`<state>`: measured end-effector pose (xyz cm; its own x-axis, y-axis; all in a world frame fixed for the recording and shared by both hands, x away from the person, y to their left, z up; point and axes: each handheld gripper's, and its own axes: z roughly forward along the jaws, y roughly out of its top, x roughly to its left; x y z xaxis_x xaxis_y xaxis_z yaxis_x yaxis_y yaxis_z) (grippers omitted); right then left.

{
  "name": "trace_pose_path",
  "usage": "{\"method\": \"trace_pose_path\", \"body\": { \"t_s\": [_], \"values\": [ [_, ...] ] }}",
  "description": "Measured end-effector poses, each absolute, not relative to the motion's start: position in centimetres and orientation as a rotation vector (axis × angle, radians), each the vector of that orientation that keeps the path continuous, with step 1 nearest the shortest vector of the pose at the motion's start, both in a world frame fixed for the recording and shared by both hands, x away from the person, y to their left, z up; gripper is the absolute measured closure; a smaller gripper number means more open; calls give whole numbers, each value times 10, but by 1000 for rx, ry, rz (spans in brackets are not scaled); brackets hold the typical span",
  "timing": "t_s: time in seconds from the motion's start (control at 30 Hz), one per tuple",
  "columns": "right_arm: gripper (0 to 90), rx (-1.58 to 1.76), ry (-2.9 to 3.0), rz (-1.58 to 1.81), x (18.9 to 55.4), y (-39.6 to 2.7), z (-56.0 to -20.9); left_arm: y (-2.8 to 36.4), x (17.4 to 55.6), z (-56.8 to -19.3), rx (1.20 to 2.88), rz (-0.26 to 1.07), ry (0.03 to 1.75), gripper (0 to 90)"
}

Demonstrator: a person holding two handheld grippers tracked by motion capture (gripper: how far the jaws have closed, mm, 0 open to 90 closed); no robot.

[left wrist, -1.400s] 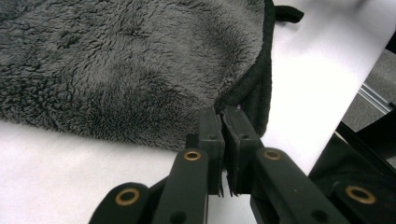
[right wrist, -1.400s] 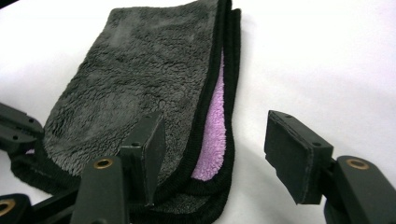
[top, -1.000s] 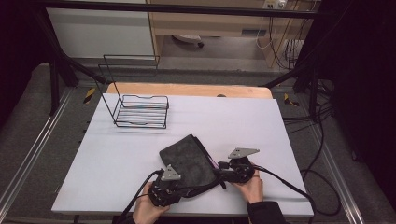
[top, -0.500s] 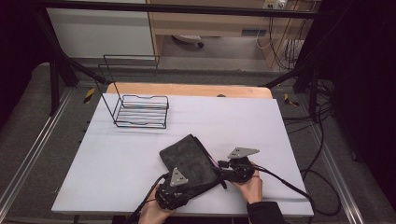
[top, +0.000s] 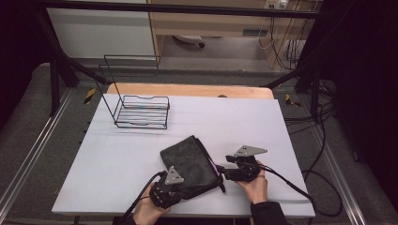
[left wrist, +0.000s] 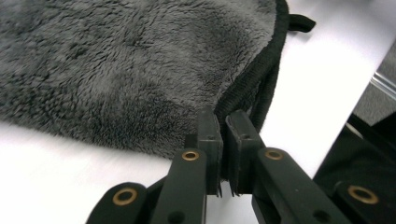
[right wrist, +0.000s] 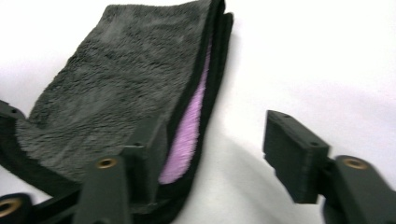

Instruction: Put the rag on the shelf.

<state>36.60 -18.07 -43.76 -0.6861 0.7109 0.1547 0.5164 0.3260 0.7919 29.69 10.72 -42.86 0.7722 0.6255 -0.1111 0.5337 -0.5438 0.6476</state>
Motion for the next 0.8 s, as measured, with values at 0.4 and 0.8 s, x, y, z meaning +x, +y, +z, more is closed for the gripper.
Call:
{"method": "trace_pose_path", "body": {
  "t_s": [0.4, 0.8],
  "values": [
    [219, 1160, 2367, 1294, 368, -181, -442, 158, 300, -421, 2345, 186, 821, 846],
    [147, 1174, 2358, 1308, 369, -180, -443, 188, 300, -423, 2286, 142, 859, 696]
  ]
}}
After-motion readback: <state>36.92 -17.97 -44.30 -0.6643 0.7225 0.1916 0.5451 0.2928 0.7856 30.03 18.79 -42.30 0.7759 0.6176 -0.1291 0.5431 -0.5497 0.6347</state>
